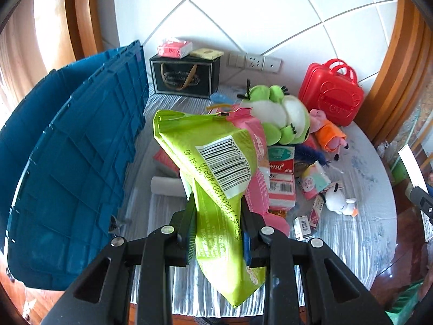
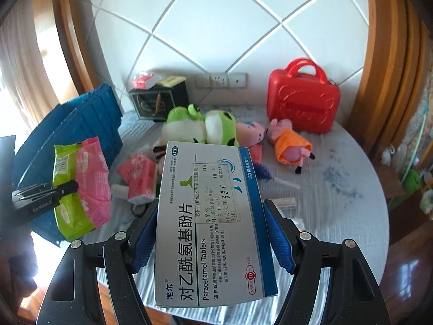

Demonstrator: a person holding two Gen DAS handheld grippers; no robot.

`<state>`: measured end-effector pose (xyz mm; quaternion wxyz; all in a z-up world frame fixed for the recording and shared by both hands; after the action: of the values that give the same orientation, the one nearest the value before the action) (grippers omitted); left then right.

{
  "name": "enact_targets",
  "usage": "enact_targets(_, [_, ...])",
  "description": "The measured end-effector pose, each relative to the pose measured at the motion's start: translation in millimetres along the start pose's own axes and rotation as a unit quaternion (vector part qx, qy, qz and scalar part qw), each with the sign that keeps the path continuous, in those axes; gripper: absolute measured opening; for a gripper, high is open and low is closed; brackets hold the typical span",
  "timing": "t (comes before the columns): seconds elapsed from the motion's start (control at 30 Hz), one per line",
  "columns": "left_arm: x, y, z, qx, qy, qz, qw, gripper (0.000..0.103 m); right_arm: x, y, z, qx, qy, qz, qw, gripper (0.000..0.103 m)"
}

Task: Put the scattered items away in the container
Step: 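Lift the wipes pack and paracetamol box and carry them over the blue bin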

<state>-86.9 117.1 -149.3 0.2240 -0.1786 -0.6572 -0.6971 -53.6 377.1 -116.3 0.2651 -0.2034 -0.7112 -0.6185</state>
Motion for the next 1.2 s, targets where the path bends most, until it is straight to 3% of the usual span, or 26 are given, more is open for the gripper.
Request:
enact_targets(0.33, [22,24,20,-0.025,-0.017,0.023,0.9993,0.026,7,22,-2,-0.003,-0.023,0.022,0.999,0.073])
enact_targets(0.83, [64,46,44,0.019,-0.028,0.049,0.9982,0.026,43,2,34,0.034,-0.032,0.043,0.998,0.073])
enact_targets(1.2, [75,51,34,-0.004,-0.041,0.052,0.9978,0.026,51,0,27,0.018,-0.040,0.041,0.998,0.073])
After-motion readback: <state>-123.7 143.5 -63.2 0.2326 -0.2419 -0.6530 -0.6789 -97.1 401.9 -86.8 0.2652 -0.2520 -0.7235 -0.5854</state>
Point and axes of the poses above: each gripper's, at about its wrist camera, not at the fingertips, and y roughly against the way its jaws point, z to its right, x to its top, the point moved 2 cm from there along -y, roughly the way its jaws point, and after that the axes turned 5 degrees about -z, right-handed, at the moved point
